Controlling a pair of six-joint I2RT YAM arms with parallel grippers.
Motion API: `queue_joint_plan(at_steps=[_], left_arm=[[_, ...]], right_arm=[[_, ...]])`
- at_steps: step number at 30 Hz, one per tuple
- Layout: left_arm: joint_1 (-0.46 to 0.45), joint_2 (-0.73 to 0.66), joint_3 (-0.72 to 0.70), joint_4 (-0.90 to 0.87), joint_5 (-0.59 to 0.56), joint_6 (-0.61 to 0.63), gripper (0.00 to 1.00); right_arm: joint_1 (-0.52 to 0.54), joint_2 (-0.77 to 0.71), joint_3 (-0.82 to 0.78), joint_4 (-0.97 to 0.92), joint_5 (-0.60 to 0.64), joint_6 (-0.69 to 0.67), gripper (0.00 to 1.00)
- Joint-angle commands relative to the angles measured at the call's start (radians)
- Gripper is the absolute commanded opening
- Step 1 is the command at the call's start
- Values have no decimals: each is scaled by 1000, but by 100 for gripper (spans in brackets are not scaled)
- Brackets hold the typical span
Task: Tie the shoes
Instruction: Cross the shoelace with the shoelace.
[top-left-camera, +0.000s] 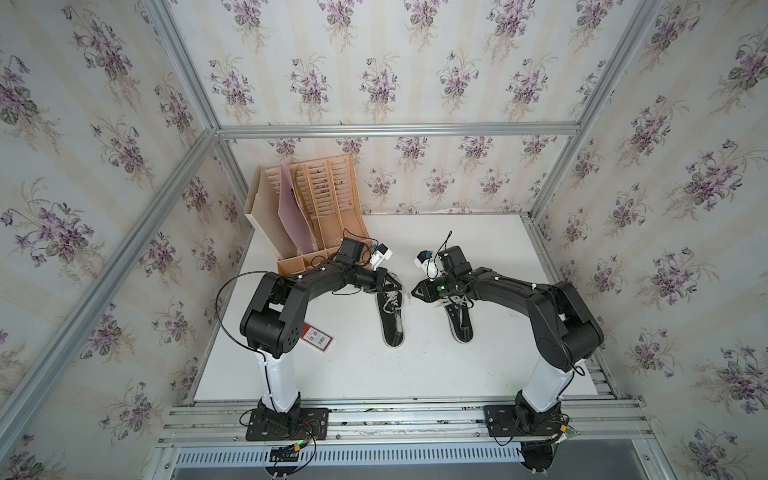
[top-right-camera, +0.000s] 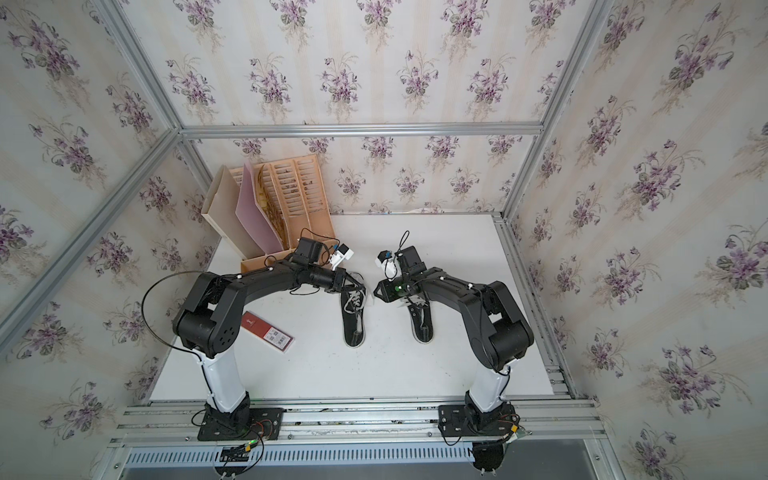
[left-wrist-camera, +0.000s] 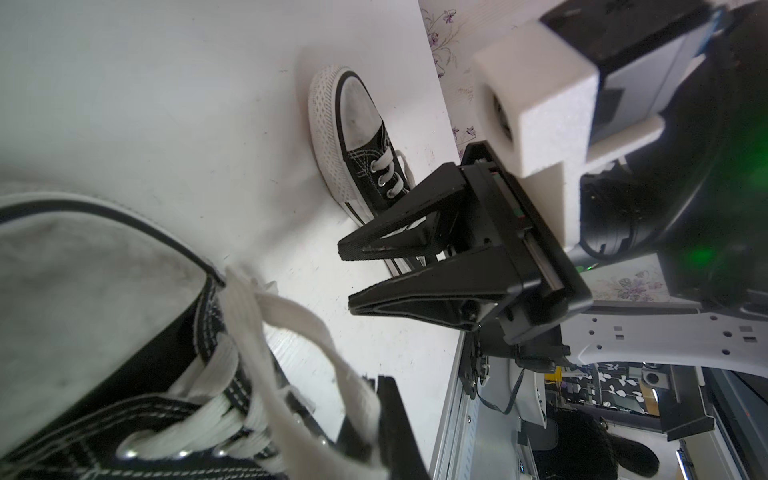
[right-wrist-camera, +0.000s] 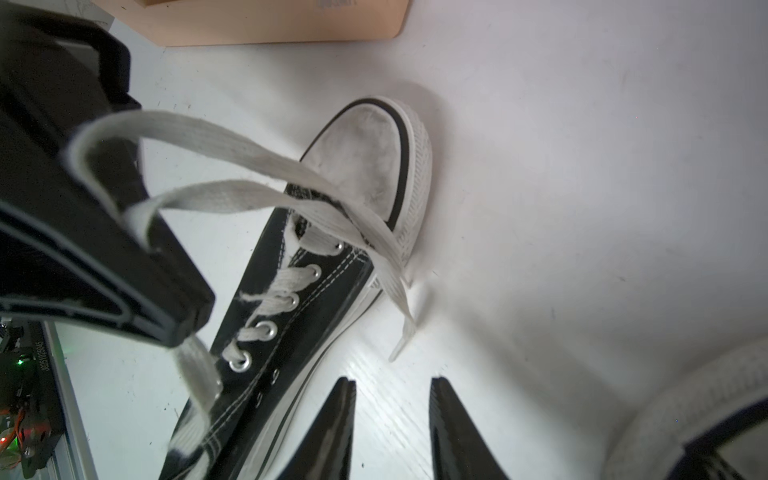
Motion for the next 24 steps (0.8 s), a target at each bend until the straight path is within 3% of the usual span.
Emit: queue_joint_plan(at_steps=[1,17,19,24], left_arm=[[4,0,5,3,-3,-4,0],[7,7,11,1,-1,-9,0],[6,10,12,1,0,-9,0],[7,11,18,-11,-6,-4,0]], right_arm=[[0,46,45,33,-22,-27,37],[16,183,157,26,-113,-59,39],[18,187,161,32,-114,-53,36],[20,167,152,24,-89,-58,17]])
